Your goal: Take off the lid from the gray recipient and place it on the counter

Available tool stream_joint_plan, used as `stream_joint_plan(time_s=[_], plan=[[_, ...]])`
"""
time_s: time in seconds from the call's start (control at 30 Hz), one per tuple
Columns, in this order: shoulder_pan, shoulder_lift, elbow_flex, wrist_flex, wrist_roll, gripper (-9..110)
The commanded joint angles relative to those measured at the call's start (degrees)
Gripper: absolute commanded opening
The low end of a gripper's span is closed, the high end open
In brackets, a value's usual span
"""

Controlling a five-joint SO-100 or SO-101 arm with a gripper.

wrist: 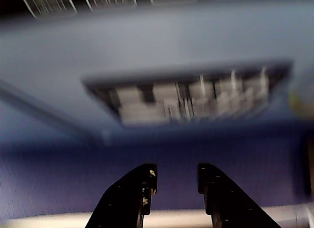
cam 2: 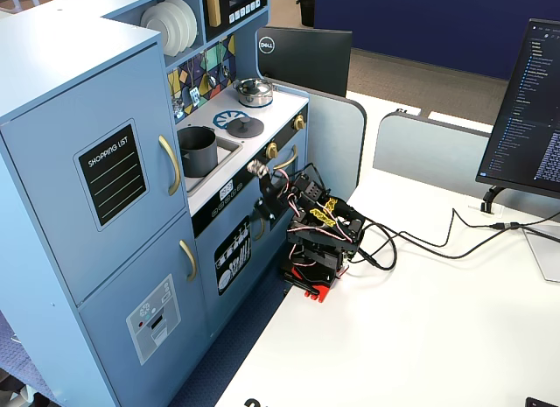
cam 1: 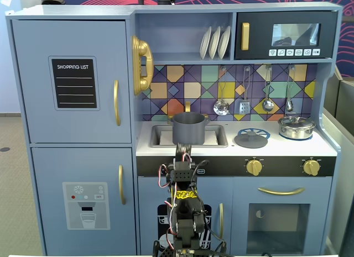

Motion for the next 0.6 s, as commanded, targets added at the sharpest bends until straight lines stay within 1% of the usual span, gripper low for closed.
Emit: stream_joint_plan(time_s=[0.0, 0.17, 0.3, 0.33, 0.43, 0.57], plan=[[-1.93, 1.58, 2.99, 3.87, 0.00, 0], [-3.34, 1.58, 9.32, 4.57, 3.52, 0], [-1.76, 1.58, 14.94, 5.36, 0.70, 0], [-1.32, 1.67, 15.56, 7.03, -0.35, 0], [-2.55, 1.58, 15.56, 10.20, 3.43, 0], [-0.88, 1.67, 15.56, 13.97, 2.64, 0]])
